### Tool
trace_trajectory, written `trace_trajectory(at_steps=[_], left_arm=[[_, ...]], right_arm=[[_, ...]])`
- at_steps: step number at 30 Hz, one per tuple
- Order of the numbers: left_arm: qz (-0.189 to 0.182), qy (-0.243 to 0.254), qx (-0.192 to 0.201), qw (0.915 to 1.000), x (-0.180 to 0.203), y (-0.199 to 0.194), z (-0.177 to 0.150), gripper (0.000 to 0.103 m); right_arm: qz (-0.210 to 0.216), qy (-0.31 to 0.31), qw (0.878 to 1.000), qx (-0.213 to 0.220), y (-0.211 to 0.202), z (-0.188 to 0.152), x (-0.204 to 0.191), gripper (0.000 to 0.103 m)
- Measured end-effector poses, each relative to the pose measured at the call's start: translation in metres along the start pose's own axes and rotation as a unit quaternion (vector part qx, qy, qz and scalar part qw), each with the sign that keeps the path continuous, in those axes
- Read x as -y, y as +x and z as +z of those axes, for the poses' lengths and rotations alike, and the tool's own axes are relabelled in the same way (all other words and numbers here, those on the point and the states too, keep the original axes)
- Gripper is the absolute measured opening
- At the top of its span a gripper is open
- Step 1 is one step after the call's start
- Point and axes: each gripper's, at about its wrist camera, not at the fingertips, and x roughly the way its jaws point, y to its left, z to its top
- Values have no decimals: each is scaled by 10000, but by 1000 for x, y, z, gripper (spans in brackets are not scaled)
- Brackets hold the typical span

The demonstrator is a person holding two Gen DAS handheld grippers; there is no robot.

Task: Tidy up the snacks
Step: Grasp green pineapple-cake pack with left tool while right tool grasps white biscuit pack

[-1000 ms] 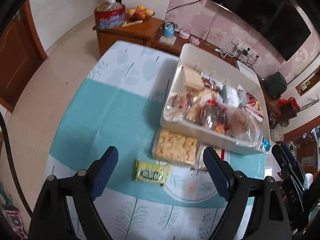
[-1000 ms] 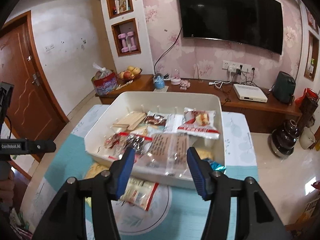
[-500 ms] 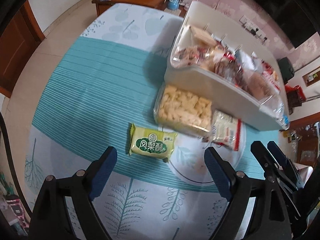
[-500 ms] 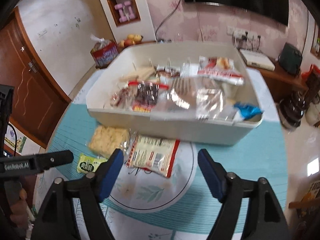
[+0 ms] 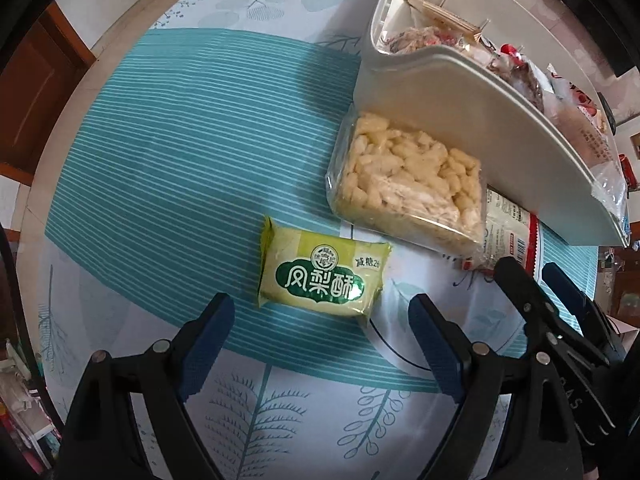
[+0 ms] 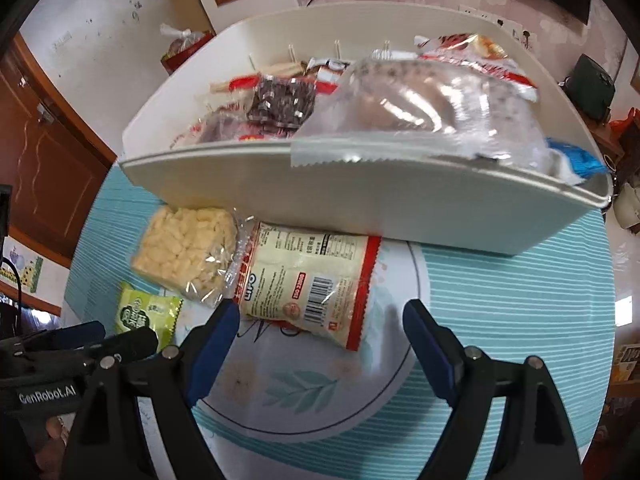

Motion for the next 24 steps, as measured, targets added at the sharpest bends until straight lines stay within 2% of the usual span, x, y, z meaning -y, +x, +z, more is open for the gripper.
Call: trace_trajectory(at_steps=[4, 14, 18, 24], left_arm=[[44, -12, -83, 10000, 1, 8, 0, 86], [24, 27, -164, 9999, 3, 17, 5, 69], [-3, 33, -163, 9999, 3, 18, 19, 61], [-30, -3, -159, 9999, 3, 19, 24, 58]], right_arm=[[-85, -18, 9999, -69, 9, 1, -6, 84], [-361, -250, 9990, -93, 25, 2, -19, 87], [-467, -308, 9984, -33, 29, 2, -24, 87], [-605, -704, 9956, 106, 44, 10, -40, 87]])
